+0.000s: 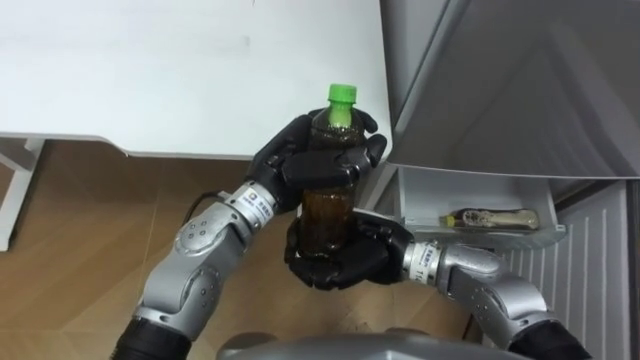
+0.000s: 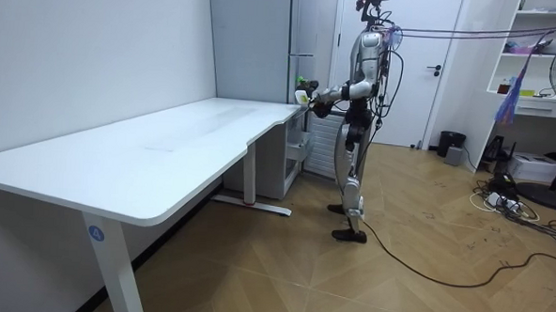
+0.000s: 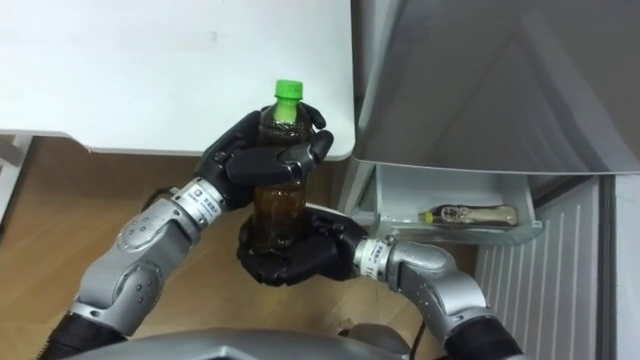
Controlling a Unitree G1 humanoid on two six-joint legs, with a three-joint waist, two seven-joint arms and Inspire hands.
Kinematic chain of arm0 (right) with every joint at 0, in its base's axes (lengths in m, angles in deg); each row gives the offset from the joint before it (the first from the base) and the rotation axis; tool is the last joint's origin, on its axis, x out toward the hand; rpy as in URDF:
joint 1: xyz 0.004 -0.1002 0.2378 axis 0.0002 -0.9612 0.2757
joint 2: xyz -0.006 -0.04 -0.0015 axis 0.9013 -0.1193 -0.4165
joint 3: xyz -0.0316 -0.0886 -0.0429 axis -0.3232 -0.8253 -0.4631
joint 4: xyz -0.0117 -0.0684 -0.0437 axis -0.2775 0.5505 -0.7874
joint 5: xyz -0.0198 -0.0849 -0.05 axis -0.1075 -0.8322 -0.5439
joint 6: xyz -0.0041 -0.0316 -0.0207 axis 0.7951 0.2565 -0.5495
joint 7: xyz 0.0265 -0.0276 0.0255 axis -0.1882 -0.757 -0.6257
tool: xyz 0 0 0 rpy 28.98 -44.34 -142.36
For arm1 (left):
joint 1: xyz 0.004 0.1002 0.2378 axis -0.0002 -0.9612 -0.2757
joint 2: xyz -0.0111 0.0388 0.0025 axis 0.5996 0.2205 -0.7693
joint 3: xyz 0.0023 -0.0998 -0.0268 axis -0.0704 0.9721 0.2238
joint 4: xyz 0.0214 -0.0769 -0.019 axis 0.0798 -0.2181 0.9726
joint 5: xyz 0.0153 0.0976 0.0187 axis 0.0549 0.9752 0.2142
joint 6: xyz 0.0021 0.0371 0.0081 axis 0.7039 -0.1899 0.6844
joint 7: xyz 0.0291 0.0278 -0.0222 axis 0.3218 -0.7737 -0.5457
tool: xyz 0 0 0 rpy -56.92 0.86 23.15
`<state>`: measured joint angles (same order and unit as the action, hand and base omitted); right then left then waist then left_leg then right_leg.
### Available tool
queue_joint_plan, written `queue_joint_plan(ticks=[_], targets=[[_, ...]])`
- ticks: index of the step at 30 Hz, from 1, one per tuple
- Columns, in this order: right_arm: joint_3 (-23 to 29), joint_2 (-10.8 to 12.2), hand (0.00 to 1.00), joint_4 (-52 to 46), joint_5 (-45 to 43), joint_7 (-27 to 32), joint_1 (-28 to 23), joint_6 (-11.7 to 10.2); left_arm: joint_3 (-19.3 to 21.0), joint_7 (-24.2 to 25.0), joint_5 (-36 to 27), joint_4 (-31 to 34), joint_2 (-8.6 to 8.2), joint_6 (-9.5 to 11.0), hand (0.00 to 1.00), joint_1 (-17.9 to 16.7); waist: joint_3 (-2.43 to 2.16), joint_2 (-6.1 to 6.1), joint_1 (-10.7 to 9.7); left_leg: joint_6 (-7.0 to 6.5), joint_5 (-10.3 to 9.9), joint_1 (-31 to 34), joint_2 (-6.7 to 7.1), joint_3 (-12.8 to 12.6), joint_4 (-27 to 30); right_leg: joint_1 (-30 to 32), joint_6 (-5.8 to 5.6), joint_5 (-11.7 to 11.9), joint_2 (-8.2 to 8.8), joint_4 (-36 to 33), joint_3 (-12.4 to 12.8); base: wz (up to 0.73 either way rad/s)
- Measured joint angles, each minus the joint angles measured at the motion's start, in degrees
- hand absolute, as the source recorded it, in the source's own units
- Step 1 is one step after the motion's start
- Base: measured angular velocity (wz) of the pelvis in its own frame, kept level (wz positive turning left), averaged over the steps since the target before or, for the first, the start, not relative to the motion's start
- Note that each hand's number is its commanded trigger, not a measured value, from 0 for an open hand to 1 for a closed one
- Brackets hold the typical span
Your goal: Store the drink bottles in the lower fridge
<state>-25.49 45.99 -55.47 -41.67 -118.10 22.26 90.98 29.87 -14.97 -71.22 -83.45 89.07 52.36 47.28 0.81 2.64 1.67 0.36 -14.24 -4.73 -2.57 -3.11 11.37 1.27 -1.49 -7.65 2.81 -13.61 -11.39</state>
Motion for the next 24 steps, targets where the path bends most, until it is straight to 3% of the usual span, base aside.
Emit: queue_joint_plan(ticks=[5,7,8,15,20,24], targets=[[-1.1,-0.7,1.00,0.0,1.7,0.8,0.0,-0.1,-0.2,0.0,0.1,0.0,0.17,0.0,1.00,0.0,0.07,-0.56,0.0,0.00,0.0,0.0,0.00,0.0,0.0,0.0,0.00,0.0,0.03,0.1,-0.4,0.00],[-1.4,-0.8,0.14,0.0,2.2,1.0,0.0,-0.1,-0.2,0.0,0.1,0.0,0.17,0.0,1.00,0.0,0.06,-0.75,0.0,0.00,0.0,0.0,0.00,0.0,0.0,0.0,-0.01,0.0,0.02,0.1,-0.4,0.00],[-1.5,-0.9,0.00,0.0,2.4,1.1,0.0,-0.1,-0.2,0.0,0.1,0.0,0.17,0.0,1.00,0.0,0.06,-0.78,0.0,0.00,0.0,0.0,0.00,0.0,0.0,0.0,-0.01,0.0,0.02,0.1,-0.4,0.00],[-1.5,-0.6,0.00,0.0,4.1,1.9,-0.6,-0.1,-0.4,0.0,0.1,0.0,0.17,0.0,1.00,0.0,0.06,-1.04,-0.1,0.00,0.0,0.0,0.00,-0.1,0.0,0.0,0.00,0.0,0.01,0.0,-0.4,0.00],[-1.6,-0.5,0.00,0.0,4.5,2.2,-0.6,0.0,-2.1,0.1,0.2,0.0,1.04,0.0,1.00,0.0,-0.09,-1.33,-0.2,0.00,0.0,-0.1,-0.01,-0.1,0.1,-0.1,0.00,0.0,0.00,0.0,-0.4,0.00],[-1.7,-0.5,0.00,0.1,11.4,2.4,-1.1,0.0,-2.4,2.1,0.0,0.0,1.60,0.0,1.00,0.0,-0.09,-1.28,-0.2,0.00,0.0,-0.6,0.01,-0.1,0.1,-0.4,0.00,0.0,0.00,0.0,-0.2,-0.01]])
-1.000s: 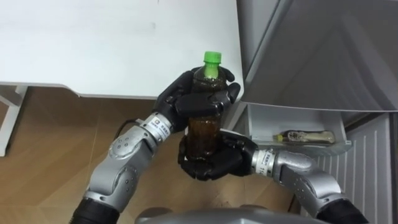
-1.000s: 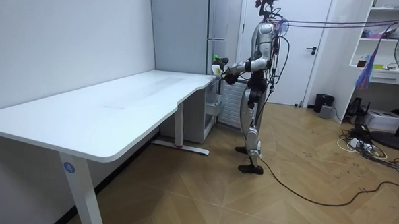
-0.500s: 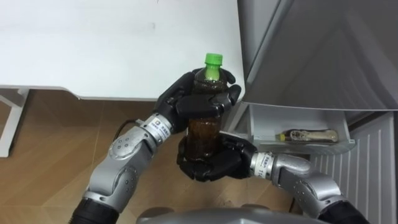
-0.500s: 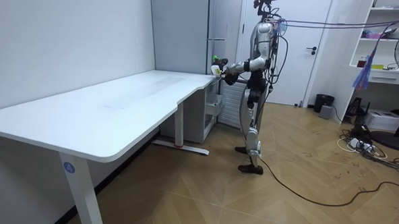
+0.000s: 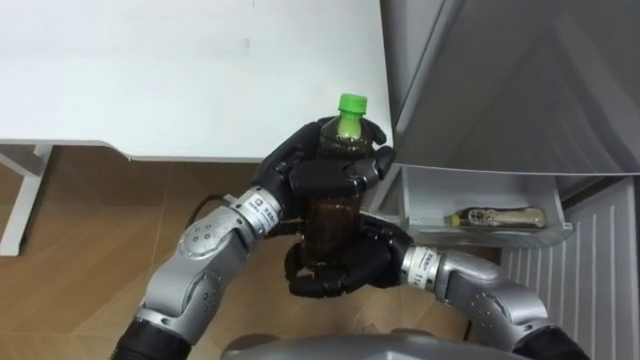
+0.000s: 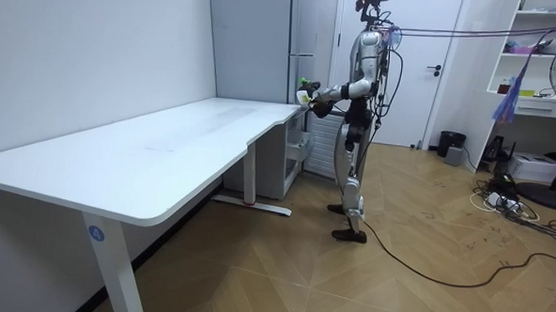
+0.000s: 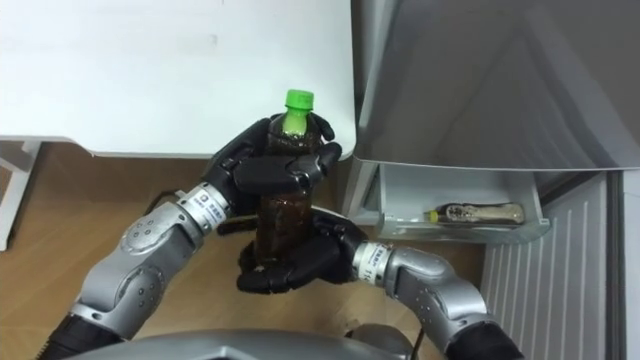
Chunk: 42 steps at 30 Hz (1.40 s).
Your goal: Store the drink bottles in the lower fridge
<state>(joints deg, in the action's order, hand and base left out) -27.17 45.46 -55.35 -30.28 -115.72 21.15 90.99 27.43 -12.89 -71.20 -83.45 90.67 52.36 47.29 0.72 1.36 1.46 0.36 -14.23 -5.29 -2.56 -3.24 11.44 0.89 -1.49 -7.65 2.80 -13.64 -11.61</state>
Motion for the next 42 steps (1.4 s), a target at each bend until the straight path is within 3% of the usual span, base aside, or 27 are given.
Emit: queue_joint_plan(ticks=[8,9,10,21,32,34,35,36,42], targets=[[0.0,0.0,0.00,0.0,4.5,0.3,-0.1,0.0,0.0,2.2,0.1,-0.1,0.33,0.0,1.00,0.0,0.02,-0.01,0.0,0.00,0.0,-0.4,0.02,-0.4,-0.2,-0.3,0.03,0.0,-0.02,0.0,0.3,-0.01],[0.0,0.0,0.22,0.0,4.5,0.3,-0.1,0.0,0.0,2.3,0.1,-0.1,0.35,0.0,1.00,0.0,0.02,-0.01,0.0,0.00,0.0,-0.4,0.02,-0.4,-0.2,-0.3,0.03,0.0,-0.02,0.0,0.3,0.00],[0.0,0.0,1.00,0.0,4.5,0.3,-0.1,0.0,0.0,2.4,0.2,-0.1,0.39,0.0,1.00,0.0,0.02,-0.02,0.0,0.00,0.0,-0.4,0.02,-0.4,-0.2,-0.3,0.03,0.0,-0.02,0.0,0.3,0.00],[-0.6,0.0,1.00,0.0,4.7,1.5,-0.1,1.9,0.1,2.9,2.0,-0.1,0.66,-0.5,1.00,0.0,-0.15,-0.41,0.0,0.00,0.0,-0.4,0.02,-0.7,-0.3,-0.2,0.02,0.0,-0.01,0.0,0.2,0.00],[-1.5,-0.2,1.00,0.0,4.1,2.1,-0.1,1.8,0.8,2.4,1.7,-1.3,0.19,-0.9,1.00,0.0,-0.35,-0.76,0.0,0.00,0.0,-0.4,0.02,-0.7,-0.2,-0.2,0.07,0.0,-0.01,0.0,0.3,0.00],[-1.5,-0.2,1.00,0.0,4.2,2.1,-0.1,1.8,0.8,2.2,1.6,-1.3,0.12,-0.9,0.78,0.0,-0.35,-0.75,-0.1,0.00,0.0,-0.4,0.02,-0.7,-0.2,-0.2,0.07,0.0,-0.01,0.0,0.3,0.00],[-1.5,-0.2,1.00,0.0,4.2,2.1,-0.1,1.8,0.8,2.2,1.6,-1.3,0.12,-0.9,0.54,0.0,-0.35,-0.74,-0.1,0.00,0.0,-0.4,0.02,-0.7,-0.2,-0.2,0.07,0.0,-0.01,0.0,0.3,0.00],[-1.5,-0.2,1.00,0.0,4.2,2.1,-0.1,1.8,0.8,2.1,1.6,-1.3,0.12,-0.9,0.00,0.0,-0.33,-0.71,-0.1,0.00,0.0,-0.4,0.02,-0.7,-0.2,-0.2,0.06,0.0,0.00,0.0,0.3,0.00],[-1.5,-0.2,1.00,0.0,4.3,2.1,-0.1,1.8,0.8,2.0,1.3,-1.3,0.12,-0.8,0.00,0.0,-0.16,-0.44,-0.1,-0.01,0.0,-0.4,0.02,-0.7,-0.2,-0.2,0.06,0.0,0.00,0.0,0.3,0.00]])
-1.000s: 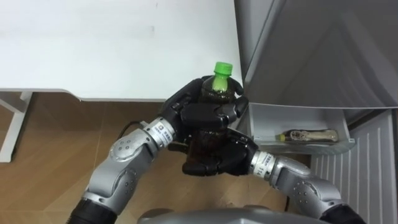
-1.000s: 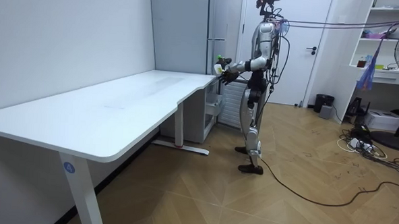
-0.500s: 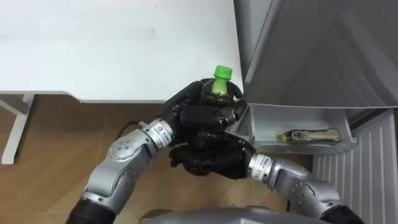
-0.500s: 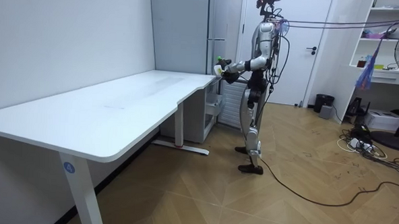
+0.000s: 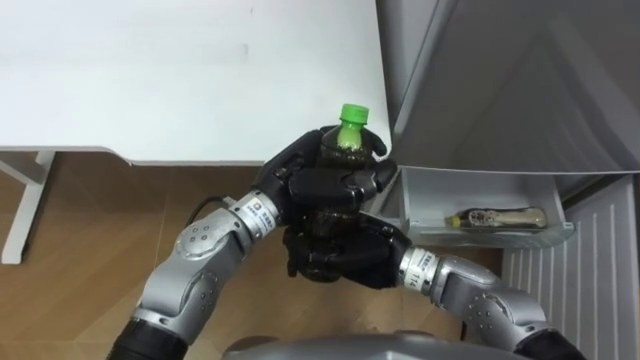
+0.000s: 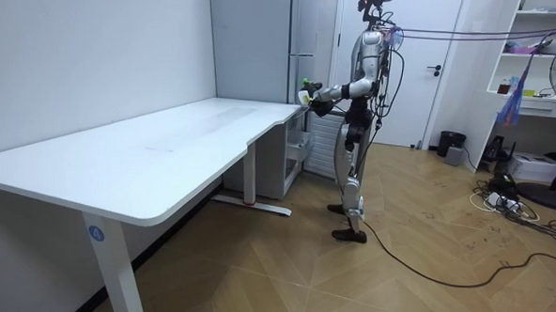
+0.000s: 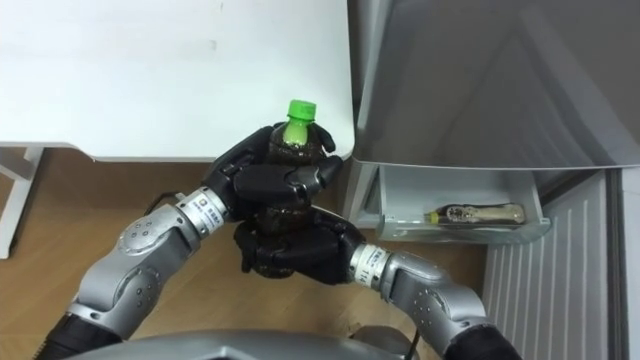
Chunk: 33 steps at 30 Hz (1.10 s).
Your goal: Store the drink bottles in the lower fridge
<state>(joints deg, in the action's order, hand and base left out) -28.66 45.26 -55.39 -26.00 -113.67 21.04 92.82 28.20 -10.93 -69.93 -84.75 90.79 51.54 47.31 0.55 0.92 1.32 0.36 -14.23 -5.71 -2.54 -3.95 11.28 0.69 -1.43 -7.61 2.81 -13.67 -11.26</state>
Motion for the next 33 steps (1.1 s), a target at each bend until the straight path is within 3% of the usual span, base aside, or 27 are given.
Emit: queue_joint_plan(ticks=[11,18,33], targets=[[0.0,0.0,1.00,0.0,1.6,0.6,0.0,0.0,0.0,-0.1,-1.2,0.5,-0.22,0.6,0.00,0.2,0.02,0.05,-0.1,0.00,0.0,-0.1,0.00,0.0,-0.1,0.0,0.00,0.0,-0.01,0.0,0.0,0.00],[0.1,0.1,1.00,0.0,2.2,0.4,0.0,0.0,0.1,-0.3,-1.2,1.1,-0.21,0.8,0.00,0.3,0.33,0.55,-0.1,0.00,0.0,-0.1,0.00,0.0,-0.7,0.0,0.00,0.0,-0.04,0.1,0.0,0.00],[1.4,0.5,1.00,-3.6,6.7,-1.7,0.0,-1.7,2.4,-1.4,-1.1,10.2,-0.15,0.8,0.00,0.7,0.27,0.58,-0.2,-0.01,0.0,-0.3,-0.06,-0.1,0.2,-0.4,-0.02,0.0,-0.05,0.1,0.1,0.00]])
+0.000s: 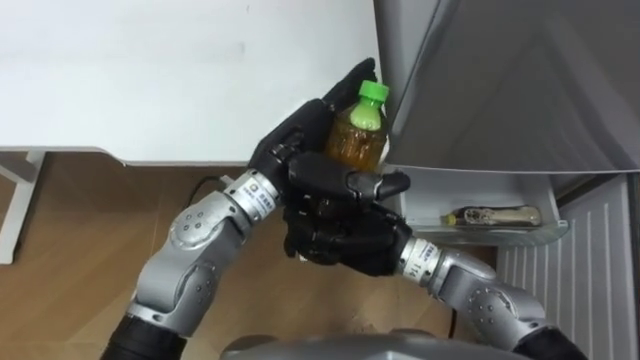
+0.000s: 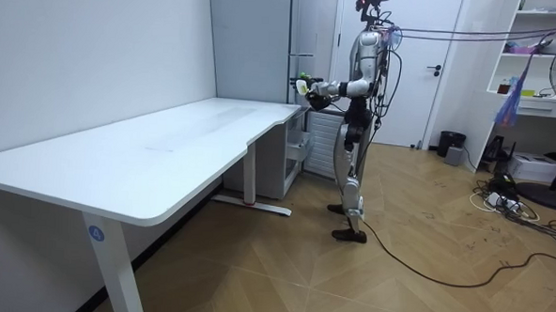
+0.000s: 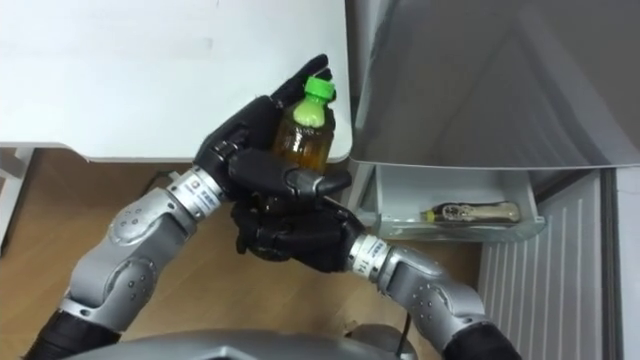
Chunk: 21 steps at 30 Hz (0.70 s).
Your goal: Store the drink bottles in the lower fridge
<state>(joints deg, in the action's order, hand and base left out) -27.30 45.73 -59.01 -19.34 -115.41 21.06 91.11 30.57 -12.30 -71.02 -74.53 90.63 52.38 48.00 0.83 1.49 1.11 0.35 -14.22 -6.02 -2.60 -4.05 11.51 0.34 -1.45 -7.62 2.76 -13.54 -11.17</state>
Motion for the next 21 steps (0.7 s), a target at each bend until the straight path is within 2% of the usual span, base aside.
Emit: queue_joint_plan(ticks=[6,8,10,12,17,21], targets=[[1.7,1.9,1.00,-0.2,-0.1,-2.0,-0.7,-1.4,2.2,-0.3,0.3,5.4,-0.06,0.0,0.00,0.3,-0.06,-0.25,-0.1,0.00,0.0,-2.4,-0.02,0.2,-1.1,-2.1,0.04,0.0,-0.09,0.2,-0.2,0.01],[2.2,2.0,1.00,-0.2,-0.3,-2.0,-2.8,-1.2,3.8,-0.4,0.2,9.3,-0.23,0.4,0.00,0.3,-0.29,-0.37,0.1,0.00,0.0,-2.4,-0.05,0.3,-1.3,-2.4,0.06,0.1,-0.16,0.5,-0.3,0.02],[3.2,1.3,1.00,-0.2,-0.8,-1.9,-5.1,-0.4,6.4,-1.5,-0.2,12.9,-0.87,2.9,0.00,0.5,-0.45,-0.77,0.9,0.00,0.0,-2.5,-0.04,0.2,-1.5,-2.3,0.05,0.1,-0.17,0.6,-0.2,0.00],[4.2,0.4,1.00,-0.2,-0.8,-1.9,-6.3,-0.2,8.1,-2.6,-0.4,13.8,-1.19,4.2,0.00,0.5,-0.61,-1.08,1.1,0.00,0.0,-2.6,-0.07,0.2,-1.6,-2.4,0.05,0.1,-0.23,0.6,-0.2,0.00],[8.0,-0.5,1.00,-0.2,-0.8,-1.1,-7.3,-0.3,11.2,-6.3,-0.1,13.9,-1.17,4.5,0.00,0.5,-0.52,-1.34,2.3,0.03,0.0,-2.9,-0.25,0.1,-1.7,-2.3,0.05,0.1,-0.49,0.7,0.0,-0.03],[10.6,-0.8,1.00,-0.5,-0.8,0.0,-8.2,-0.3,14.4,-8.6,-0.1,14.0,-0.79,4.5,0.00,0.5,-0.48,-1.46,4.2,0.02,0.0,-3.2,-0.29,-0.1,-1.9,-2.4,0.05,0.1,-0.55,0.9,0.0,-0.03]])
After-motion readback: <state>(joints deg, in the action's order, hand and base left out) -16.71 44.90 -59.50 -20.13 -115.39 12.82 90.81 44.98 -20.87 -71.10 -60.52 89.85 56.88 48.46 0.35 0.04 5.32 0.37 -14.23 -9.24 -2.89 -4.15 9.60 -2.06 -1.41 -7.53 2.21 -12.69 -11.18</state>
